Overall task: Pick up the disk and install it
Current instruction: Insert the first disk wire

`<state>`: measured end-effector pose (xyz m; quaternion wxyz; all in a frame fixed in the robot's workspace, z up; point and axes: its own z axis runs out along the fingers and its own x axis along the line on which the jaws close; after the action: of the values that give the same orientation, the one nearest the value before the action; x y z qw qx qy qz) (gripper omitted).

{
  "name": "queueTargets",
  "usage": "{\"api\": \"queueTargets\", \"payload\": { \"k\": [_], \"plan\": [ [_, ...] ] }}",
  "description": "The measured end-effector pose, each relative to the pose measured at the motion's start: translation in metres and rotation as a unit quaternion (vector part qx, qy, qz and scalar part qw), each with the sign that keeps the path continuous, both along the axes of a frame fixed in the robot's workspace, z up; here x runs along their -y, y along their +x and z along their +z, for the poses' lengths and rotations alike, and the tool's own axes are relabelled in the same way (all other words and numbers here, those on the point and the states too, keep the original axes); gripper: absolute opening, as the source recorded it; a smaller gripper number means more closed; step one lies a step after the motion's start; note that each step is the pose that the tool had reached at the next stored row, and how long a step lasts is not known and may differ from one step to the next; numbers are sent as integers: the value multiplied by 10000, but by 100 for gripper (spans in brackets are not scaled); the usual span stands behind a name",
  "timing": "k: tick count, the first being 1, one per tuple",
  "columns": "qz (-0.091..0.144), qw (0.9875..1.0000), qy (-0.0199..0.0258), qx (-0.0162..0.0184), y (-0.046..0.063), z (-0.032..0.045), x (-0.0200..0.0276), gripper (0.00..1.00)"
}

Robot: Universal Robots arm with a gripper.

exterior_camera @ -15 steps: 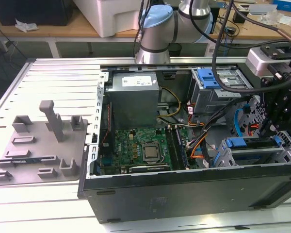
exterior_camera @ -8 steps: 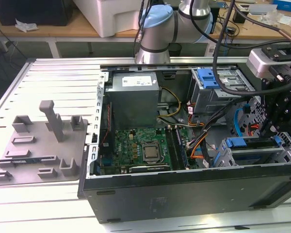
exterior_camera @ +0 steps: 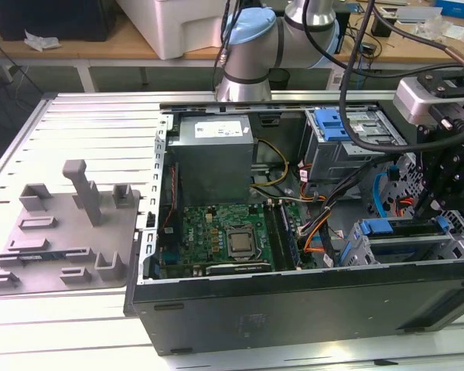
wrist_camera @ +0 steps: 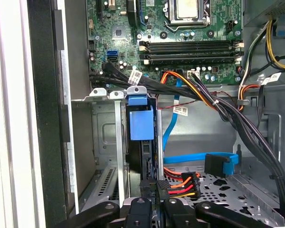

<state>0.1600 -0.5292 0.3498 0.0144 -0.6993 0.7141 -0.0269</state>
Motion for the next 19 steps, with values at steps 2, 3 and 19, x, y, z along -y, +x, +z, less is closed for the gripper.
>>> {"api": "queueTargets", "payload": {
  "k": [2, 3, 19],
  "plan": [
    [0, 10000, 0, -7, 1, 0, 1, 16],
    [0, 10000, 0, -11, 1, 0, 1, 16],
    [-17, 10000, 0, -76, 23, -13, 19, 16]
  ]
}}
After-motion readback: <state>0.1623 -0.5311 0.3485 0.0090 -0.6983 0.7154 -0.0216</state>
